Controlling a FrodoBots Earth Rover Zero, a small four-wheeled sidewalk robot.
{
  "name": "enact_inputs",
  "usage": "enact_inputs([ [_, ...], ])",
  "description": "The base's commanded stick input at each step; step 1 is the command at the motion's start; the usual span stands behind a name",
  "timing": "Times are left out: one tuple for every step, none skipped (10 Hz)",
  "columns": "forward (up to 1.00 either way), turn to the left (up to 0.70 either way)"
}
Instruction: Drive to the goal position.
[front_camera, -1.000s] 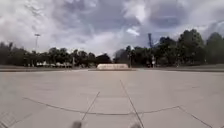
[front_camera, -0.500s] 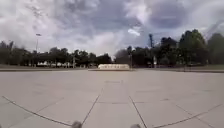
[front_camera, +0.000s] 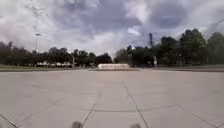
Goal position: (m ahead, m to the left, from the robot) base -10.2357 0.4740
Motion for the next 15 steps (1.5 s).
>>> enact_inputs([
  [0.7,0.0],
  [0.7,0.0],
  [0.7,0.0],
  [0.7,0.0],
  [0.7,0.0],
  [0.7,0.0],
  [0.7,0.0],
  [0.7,0.0],
  [0.7,0.0],
  [0.7,0.0],
  [0.7,0.0],
  [0.7,0.0],
  [0.7,0.0],
  [0.7,0.0],
  [0.7,0.0],
])
